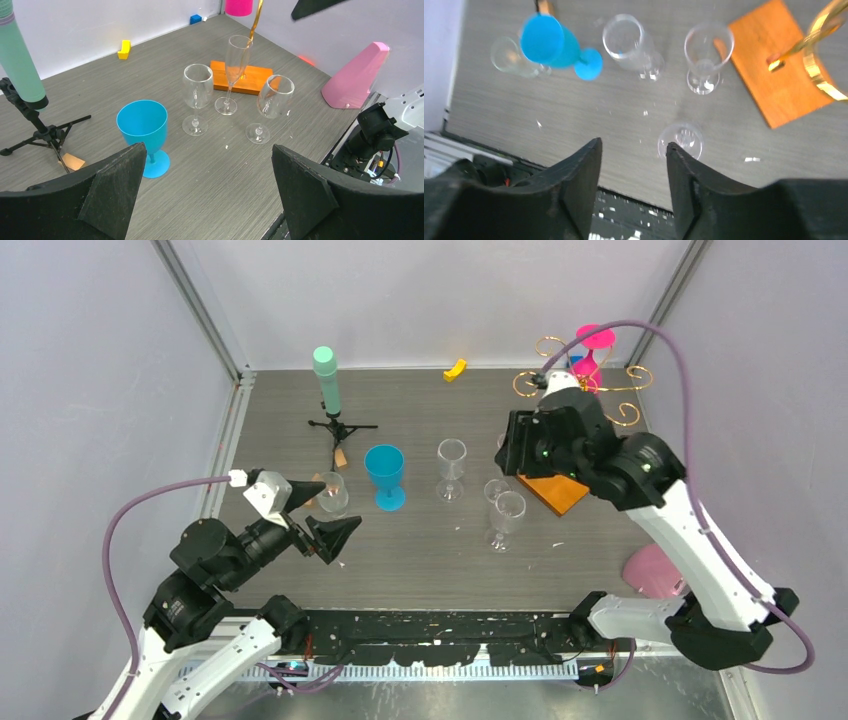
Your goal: Take the wine glass off the wine glass rack
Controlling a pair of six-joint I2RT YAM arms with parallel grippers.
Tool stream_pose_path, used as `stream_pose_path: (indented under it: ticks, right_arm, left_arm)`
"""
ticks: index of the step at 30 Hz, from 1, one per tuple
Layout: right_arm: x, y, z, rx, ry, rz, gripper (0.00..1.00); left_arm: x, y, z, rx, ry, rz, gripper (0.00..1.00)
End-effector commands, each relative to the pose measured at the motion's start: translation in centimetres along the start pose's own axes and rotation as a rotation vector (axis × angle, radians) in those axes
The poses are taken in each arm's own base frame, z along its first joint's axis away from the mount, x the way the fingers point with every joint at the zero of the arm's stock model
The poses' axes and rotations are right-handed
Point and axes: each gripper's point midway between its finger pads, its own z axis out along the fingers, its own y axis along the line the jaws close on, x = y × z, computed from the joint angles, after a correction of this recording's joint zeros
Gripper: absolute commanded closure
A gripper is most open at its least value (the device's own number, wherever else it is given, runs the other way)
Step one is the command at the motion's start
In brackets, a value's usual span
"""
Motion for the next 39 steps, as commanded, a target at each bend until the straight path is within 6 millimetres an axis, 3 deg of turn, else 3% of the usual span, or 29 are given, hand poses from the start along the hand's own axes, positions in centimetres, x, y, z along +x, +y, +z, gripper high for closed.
stream_pose_path:
  ticks: [1, 6, 13, 15, 17, 22, 25, 27, 29, 35, 39]
  right_arm:
    - [-7.2, 0.4, -4.0, -0.024, -0.294, 0.071, 0.41]
    - [-12.6, -2.9, -5.8, 0.145, -0.467, 0.167, 0.28]
    - [-18.1, -7.0, -5.0, 0.195, -0.542, 0.320, 0.30]
    - [-19.4, -9.3, -4.5, 0.224, -0.551, 0.382, 0.35]
    - [-20.2, -10.2, -3.6, 0.197, -0.530, 0.404, 0.40]
    - [-21.3, -13.3, -1.3, 0.228, -0.502, 0.434, 0.42]
    - [-21.8, -16.8, -0.5, 0.280, -0.497, 0.481, 0.39]
    - [-22.3, -18.8, 1.0, 0.272, -0.481, 0.491, 0.36]
    - [-22.7, -19.5, 2.2, 0.220, -0.455, 0.470, 0.35]
    - [-24.2, -23.0, 2.5, 0.246, -0.492, 0.477, 0.35]
    - [-24.1, -24.5, 4.1, 0.228, -0.458, 0.480, 0.34]
  left_arm:
    - [-1.5, 0.1, -0.1, -0.010, -0.063, 0.016, 0.00]
    - [-1.6, 0.1, 0.3, -0.006, -0.069, -0.002, 0.00]
    - [-1.7, -0.5, 0.9, 0.022, -0.071, -0.042, 0.00]
    - [-1.6, -0.7, 1.1, 0.033, -0.073, -0.051, 0.00]
    - [-1.4, -0.9, 1.3, 0.042, -0.071, -0.059, 0.00]
    - [-1.2, -1.1, 1.9, 0.056, -0.062, -0.062, 0.00]
    - [-1.0, -1.1, 2.1, 0.058, -0.060, -0.062, 0.00]
    - [-0.7, -1.0, 2.3, 0.058, -0.062, -0.067, 0.00]
    - [-0.5, -1.0, 2.4, 0.061, -0.064, -0.073, 0.00]
    - [0.2, -1.0, 3.0, 0.062, -0.042, -0.072, 0.00]
    - [0.5, -0.9, 3.3, 0.059, -0.032, -0.075, 0.00]
